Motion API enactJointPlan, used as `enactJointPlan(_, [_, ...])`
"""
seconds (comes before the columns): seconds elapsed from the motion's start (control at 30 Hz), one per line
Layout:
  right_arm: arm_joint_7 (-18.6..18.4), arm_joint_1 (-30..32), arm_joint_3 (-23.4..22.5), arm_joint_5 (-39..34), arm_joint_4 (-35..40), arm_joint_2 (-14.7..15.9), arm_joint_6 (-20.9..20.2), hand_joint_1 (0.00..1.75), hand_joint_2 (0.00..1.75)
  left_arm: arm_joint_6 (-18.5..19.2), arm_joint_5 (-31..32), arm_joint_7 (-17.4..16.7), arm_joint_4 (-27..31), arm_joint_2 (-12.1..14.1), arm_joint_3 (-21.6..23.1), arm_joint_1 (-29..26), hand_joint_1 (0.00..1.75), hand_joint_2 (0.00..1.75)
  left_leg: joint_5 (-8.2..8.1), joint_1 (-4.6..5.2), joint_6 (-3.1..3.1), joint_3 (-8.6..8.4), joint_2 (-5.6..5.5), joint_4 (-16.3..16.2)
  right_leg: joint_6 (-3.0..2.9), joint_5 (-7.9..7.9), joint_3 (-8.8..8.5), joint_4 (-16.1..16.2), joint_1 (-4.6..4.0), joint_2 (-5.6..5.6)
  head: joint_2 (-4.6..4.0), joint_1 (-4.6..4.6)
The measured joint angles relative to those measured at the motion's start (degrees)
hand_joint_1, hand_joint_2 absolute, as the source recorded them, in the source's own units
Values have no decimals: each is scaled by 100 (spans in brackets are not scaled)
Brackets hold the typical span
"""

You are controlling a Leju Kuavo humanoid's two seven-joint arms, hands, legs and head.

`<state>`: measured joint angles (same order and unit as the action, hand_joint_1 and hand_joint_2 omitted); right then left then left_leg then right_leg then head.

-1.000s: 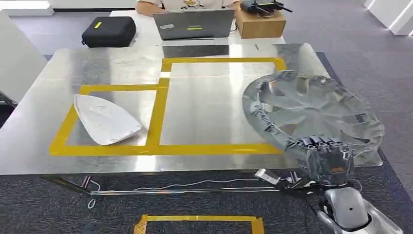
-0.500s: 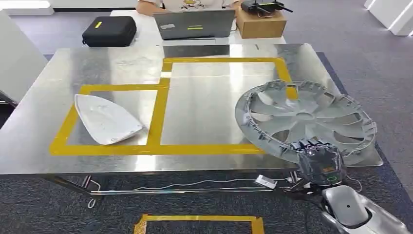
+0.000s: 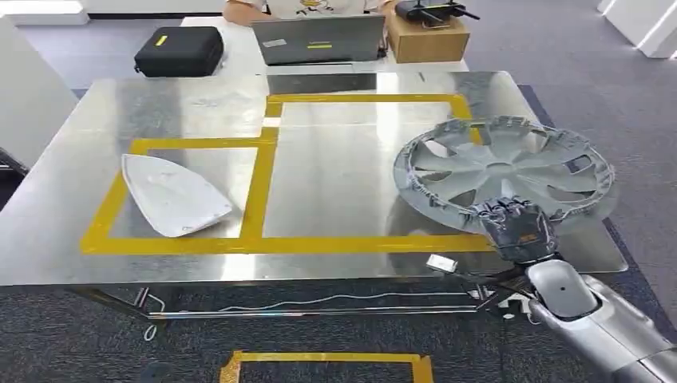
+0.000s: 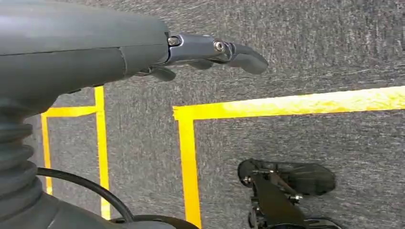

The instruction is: Take the parts from the cabinet and place them on the table.

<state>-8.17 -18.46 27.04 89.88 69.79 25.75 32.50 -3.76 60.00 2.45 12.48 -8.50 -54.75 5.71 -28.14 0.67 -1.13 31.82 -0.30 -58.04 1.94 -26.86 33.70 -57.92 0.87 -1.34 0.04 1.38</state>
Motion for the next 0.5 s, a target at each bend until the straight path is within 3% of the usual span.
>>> enactJointPlan(0.5, [286, -618, 149, 0, -964, -566, 481, 175, 175, -24, 190, -74, 0, 7, 83, 30, 0, 175, 2, 0, 2, 6, -1, 0, 0, 0, 5, -1, -1, 2, 0, 2])
